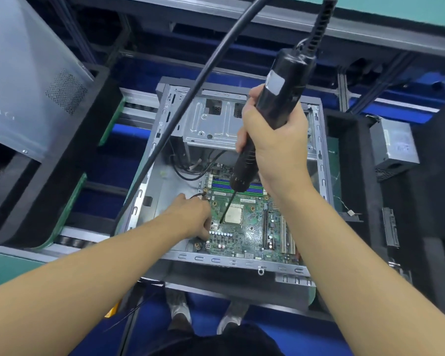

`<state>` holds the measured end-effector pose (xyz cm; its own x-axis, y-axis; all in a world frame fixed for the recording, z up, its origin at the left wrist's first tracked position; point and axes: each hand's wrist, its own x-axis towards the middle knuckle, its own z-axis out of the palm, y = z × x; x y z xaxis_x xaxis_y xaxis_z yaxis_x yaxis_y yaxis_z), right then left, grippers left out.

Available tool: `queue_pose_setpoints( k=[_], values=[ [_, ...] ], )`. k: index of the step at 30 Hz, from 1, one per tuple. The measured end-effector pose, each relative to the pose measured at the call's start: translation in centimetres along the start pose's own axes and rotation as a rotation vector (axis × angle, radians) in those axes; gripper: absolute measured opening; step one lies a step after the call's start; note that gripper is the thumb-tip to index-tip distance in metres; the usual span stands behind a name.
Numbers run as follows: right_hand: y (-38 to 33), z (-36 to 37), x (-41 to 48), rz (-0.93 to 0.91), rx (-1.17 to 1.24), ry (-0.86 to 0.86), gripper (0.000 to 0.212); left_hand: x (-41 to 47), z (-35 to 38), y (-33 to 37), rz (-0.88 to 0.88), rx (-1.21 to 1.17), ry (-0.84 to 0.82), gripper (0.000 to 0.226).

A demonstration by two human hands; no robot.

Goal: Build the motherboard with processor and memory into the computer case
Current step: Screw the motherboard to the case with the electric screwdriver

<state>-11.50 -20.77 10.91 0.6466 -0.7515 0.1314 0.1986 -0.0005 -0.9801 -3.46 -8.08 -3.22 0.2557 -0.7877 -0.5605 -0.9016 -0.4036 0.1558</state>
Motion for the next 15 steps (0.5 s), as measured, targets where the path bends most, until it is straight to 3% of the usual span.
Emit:
queue_pose_setpoints(
  k=[6, 15],
  values=[
    [-0.1, -1.3, 0.0, -0.027, 0.027, 0.018, 0.013, 1.1, 0.1, 1.1, -0.074, 0.062, -0.033, 0.014],
    [0.2, -1.2, -0.2, -0.019, 0.035, 0.034, 0.014, 1.3, -0.3, 1.0, 0.161, 0.315, -0.054, 0.016]
  ],
)
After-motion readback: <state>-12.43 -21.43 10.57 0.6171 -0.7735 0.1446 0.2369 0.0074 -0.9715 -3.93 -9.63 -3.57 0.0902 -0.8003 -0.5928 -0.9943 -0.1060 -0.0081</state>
